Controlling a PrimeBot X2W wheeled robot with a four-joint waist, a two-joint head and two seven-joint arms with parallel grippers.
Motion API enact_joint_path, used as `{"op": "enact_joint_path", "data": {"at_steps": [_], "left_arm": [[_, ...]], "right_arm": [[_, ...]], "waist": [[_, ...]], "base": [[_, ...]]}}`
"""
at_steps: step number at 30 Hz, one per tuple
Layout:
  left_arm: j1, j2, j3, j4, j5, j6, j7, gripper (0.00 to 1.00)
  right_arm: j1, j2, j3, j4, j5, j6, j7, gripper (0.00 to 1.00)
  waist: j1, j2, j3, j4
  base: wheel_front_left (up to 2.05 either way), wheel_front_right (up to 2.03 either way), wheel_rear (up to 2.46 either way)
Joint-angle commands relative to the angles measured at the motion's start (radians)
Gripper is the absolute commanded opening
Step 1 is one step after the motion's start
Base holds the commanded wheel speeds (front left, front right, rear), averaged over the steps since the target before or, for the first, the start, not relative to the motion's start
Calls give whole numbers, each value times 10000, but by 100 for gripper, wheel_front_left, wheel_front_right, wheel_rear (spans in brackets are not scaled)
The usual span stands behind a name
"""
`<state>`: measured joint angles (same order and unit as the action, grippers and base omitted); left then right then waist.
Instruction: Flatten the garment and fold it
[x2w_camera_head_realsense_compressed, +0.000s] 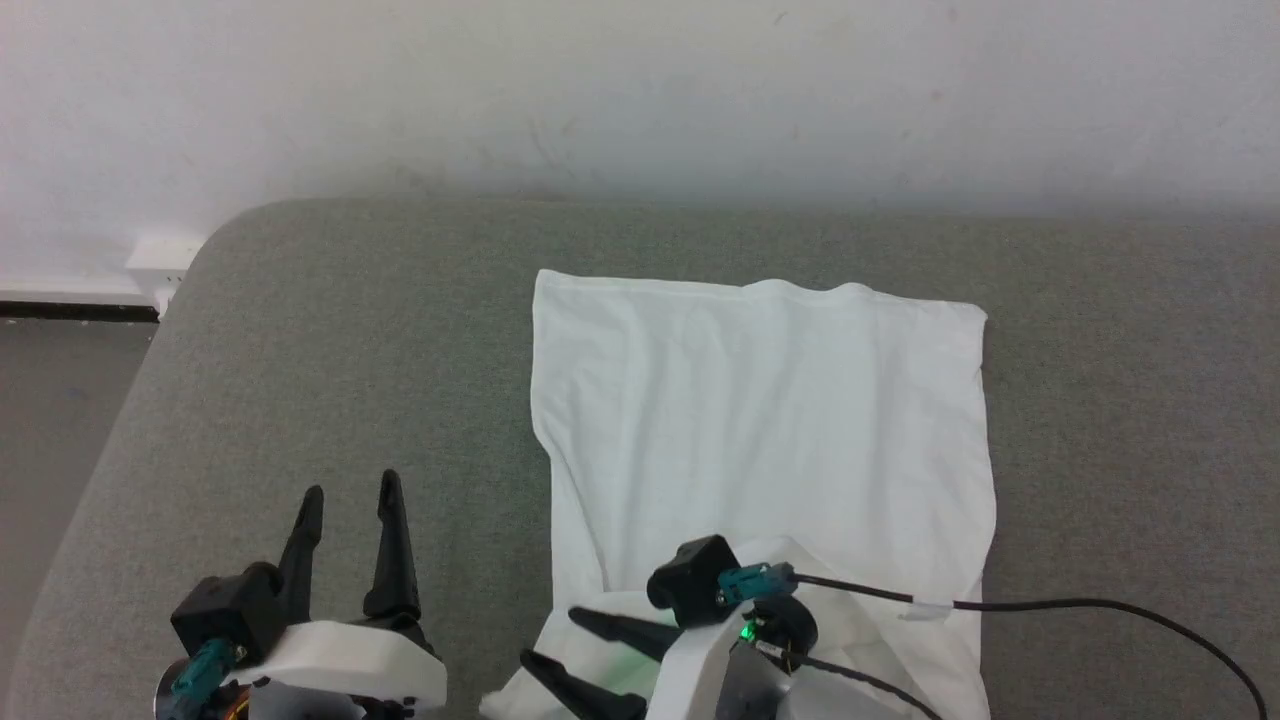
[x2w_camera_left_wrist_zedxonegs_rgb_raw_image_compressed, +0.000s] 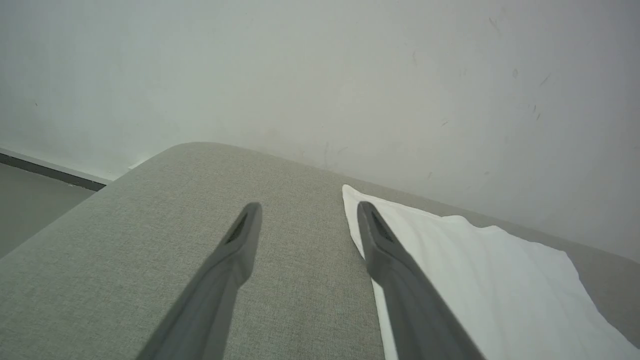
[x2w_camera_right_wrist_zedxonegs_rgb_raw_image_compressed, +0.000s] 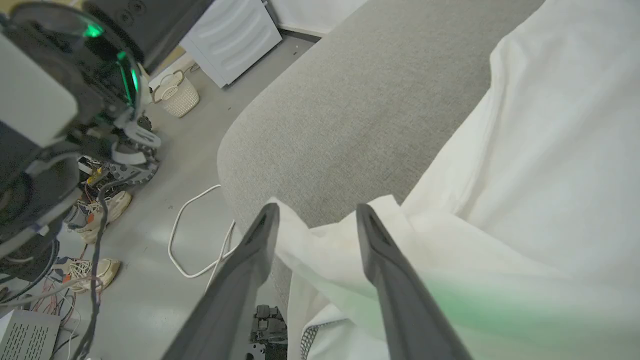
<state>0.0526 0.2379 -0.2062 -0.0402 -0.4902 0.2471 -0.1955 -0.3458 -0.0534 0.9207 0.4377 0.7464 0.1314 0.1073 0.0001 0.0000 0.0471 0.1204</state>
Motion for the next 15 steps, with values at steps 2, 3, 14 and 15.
{"op": "enact_joint_path", "data": {"at_steps": [2,3,14,15], "left_arm": [[-169,9,46,76,-62,-62,-90,100],[-153,32,76,101,-75,-58,-99,100],[-19,381,465,154,-192,65,-87,100],[-48,409,493,153,-201,74,-74,100]], "right_arm": [[-301,31,-27,-188,1,-7,-554,100],[-382,31,-119,-288,-148,-7,-820,100],[757,-740,-4894,-1852,-3166,-7,-2093,100],[994,-743,-5486,-2085,-3486,-7,-2005,100]], "waist": [[-1,0,-94,-104],[-1,0,-131,-152],[-1,0,-371,-866],[-1,0,-354,-922]], "base": [[0,0,0],[0,0,0],[0,0,0],[0,0,0]]}}
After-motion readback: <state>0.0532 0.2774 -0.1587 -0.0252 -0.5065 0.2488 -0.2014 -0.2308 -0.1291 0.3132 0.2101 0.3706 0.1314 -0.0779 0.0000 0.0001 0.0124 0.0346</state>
